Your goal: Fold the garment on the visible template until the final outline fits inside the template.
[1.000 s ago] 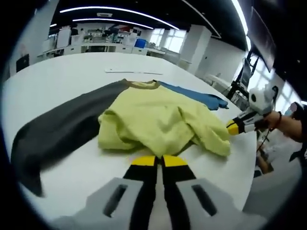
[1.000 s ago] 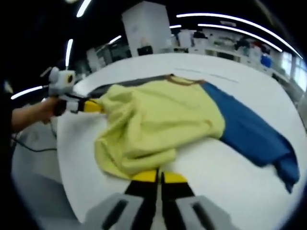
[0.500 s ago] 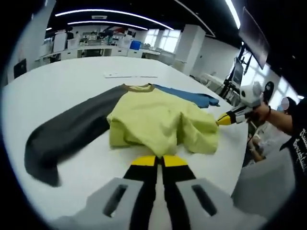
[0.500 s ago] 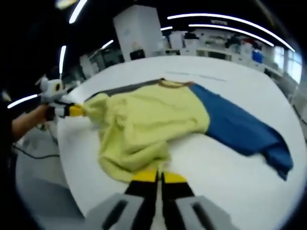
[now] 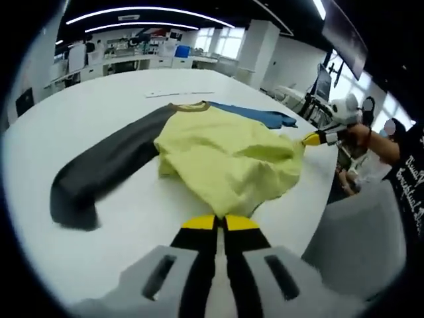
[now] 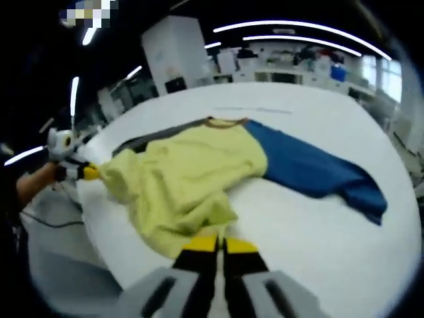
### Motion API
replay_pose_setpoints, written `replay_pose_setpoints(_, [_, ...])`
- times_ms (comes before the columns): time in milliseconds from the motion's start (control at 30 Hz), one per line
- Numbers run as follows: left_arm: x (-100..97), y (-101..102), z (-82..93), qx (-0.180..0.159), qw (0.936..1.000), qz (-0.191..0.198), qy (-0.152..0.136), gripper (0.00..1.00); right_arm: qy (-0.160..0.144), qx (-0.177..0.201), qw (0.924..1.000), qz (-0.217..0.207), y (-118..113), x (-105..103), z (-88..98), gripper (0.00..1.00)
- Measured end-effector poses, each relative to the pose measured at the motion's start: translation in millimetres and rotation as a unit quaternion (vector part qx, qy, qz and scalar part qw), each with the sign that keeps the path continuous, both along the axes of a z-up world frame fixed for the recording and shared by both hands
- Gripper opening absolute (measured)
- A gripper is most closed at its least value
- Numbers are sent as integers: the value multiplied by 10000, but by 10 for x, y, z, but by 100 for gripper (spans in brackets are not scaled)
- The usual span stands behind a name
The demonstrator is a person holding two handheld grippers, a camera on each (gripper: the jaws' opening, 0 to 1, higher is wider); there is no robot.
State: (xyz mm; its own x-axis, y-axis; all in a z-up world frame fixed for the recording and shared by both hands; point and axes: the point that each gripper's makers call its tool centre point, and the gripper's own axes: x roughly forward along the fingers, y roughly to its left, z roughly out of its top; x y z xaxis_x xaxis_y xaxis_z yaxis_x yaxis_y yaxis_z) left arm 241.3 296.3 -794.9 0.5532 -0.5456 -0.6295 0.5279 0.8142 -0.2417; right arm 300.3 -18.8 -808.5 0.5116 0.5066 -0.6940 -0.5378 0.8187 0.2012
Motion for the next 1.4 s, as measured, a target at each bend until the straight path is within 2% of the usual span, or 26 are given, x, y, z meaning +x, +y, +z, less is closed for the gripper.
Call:
replay_pose_setpoints(233, [-266,53,-79,155,9993,-19,325,0,69,-54,9999,-97,-139,-192,55,0])
replay_pose_setpoints(333, [-329,46,-96,41,9991,36,410,0,77,-64,9999,-136,-174,-254,59,0])
replay_pose_setpoints(700, [-488,24,-106,-18,9982,65,594,0,177,-152,9994,-259,-247,-581,19,0])
replay_pose_setpoints(800, [-533,8,-128,-132,9973,139,715,0,239,-97,9988,-426,-276,-687,5,0])
replay_pose_setpoints(1100, [-661,21,-261,-161,9944,62,1040,0,487,-302,9970,-519,-317,-960,-167,0])
replay_pose_setpoints(1400, [-767,39,-386,-167,9902,229,1364,0,742,-611,9938,-555,-371,-1052,-378,0])
